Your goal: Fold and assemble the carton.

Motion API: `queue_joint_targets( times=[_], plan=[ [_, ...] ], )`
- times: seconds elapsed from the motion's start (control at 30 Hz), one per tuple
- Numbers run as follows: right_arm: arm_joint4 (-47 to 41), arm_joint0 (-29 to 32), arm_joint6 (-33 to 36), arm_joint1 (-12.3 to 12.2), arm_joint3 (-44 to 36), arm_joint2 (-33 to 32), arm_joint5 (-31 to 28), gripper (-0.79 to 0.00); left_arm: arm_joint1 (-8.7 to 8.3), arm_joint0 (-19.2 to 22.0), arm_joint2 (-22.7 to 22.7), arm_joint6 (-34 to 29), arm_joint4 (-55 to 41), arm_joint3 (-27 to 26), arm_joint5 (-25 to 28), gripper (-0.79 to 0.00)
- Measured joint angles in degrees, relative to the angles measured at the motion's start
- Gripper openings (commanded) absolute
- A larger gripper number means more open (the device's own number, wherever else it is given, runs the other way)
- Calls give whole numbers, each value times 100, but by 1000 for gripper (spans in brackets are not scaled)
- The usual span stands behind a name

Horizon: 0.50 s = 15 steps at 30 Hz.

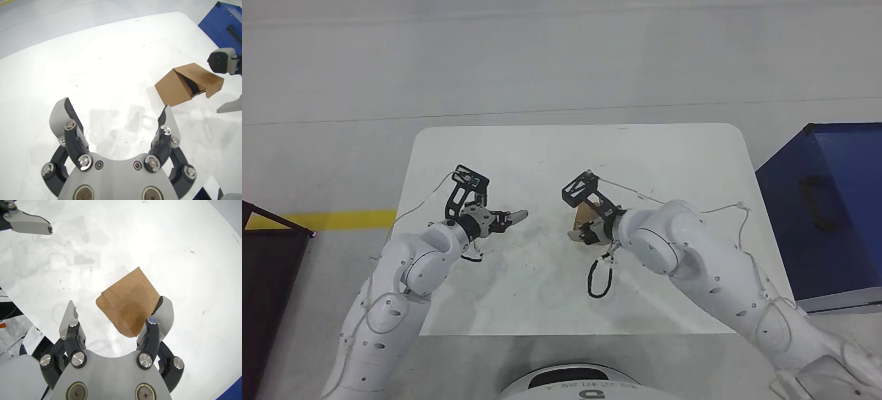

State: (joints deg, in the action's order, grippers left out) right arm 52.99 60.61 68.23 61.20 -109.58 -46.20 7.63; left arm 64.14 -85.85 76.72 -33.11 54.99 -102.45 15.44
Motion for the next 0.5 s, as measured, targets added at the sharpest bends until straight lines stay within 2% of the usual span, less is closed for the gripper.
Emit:
queue_joint_targets(
  times=[0.07,0.2,0.27,0.33,0.5],
  plan=[
    [170,-151,255,32,128,97,3,-240,-4,-33,23,46,-22,-18,-7,0],
    [381,-348,650,100,233,280,38,-234,-14,-35,68,67,-15,-23,1,0],
    [458,-415,750,131,240,324,90,-280,-17,-34,82,76,-23,-24,-3,0],
    [552,-461,781,161,238,355,178,-366,-19,-25,74,83,-12,-14,-2,0],
    [746,-531,836,240,299,480,347,-431,-14,24,0,118,14,46,5,0]
  ],
)
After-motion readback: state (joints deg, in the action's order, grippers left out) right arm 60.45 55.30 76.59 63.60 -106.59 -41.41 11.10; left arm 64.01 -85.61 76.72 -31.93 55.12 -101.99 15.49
